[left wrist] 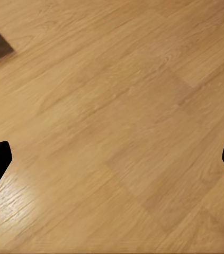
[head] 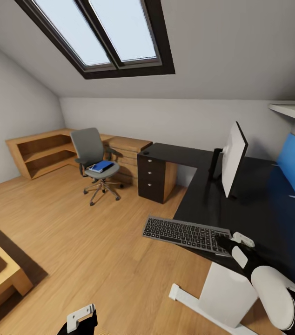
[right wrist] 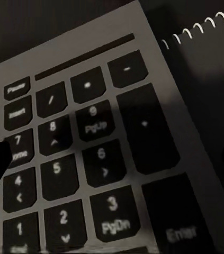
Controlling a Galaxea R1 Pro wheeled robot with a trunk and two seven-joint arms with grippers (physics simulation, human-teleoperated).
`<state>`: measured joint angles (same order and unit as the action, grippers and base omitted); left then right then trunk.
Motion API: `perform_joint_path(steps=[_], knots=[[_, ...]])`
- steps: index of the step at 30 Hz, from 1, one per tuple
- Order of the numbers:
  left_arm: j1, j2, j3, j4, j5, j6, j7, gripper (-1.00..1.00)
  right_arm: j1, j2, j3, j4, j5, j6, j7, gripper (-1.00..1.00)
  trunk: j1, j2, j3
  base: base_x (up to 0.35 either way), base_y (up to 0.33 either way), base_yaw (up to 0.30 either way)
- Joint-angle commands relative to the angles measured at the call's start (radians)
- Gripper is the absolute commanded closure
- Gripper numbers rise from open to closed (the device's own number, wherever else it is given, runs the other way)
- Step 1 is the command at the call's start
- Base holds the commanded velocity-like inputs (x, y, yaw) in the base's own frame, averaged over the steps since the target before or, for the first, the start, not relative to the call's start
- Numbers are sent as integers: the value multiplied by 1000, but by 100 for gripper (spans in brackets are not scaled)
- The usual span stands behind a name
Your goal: In the bedroom, organize the workspace by keeping the computer under the desk, ensuring the monitor is on the desk, placing the keyboard on the desk next to the monitor, placing the mouse on the desk next to the keyboard, moving the folder from the swivel chair onto the desk next to the mouse, stacking the notebook on top of the folder with the pen on top of the notebook, and positioning the swivel chair next to the desk.
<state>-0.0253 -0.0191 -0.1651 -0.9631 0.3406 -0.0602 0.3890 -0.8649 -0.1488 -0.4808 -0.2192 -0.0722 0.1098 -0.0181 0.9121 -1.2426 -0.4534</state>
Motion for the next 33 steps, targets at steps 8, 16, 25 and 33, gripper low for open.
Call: perform_joint_path(steps=[8, 16, 25, 33], knots=[[-1, 1, -4, 1, 11, -6, 5, -100, 0, 1, 2, -2, -8, 5, -2, -100, 0, -1, -1, -183, 27, 0], [0, 1, -4, 1, 11, -6, 5, -100, 0, 4, 3, 0, -8, 3, 13, -100, 0, -1, -1, -73, 45, 0], [0, 1, -4, 2, 11, -6, 5, -100, 0, 5, 5, 1, -1, 2, 134, -100, 0, -1, -1, -75, 63, 0], [0, 1, -4, 4, 11, -6, 5, -100, 1, 3, 5, -1, 0, 2, 151, -100, 0, -1, -1, -4, 3, 0]])
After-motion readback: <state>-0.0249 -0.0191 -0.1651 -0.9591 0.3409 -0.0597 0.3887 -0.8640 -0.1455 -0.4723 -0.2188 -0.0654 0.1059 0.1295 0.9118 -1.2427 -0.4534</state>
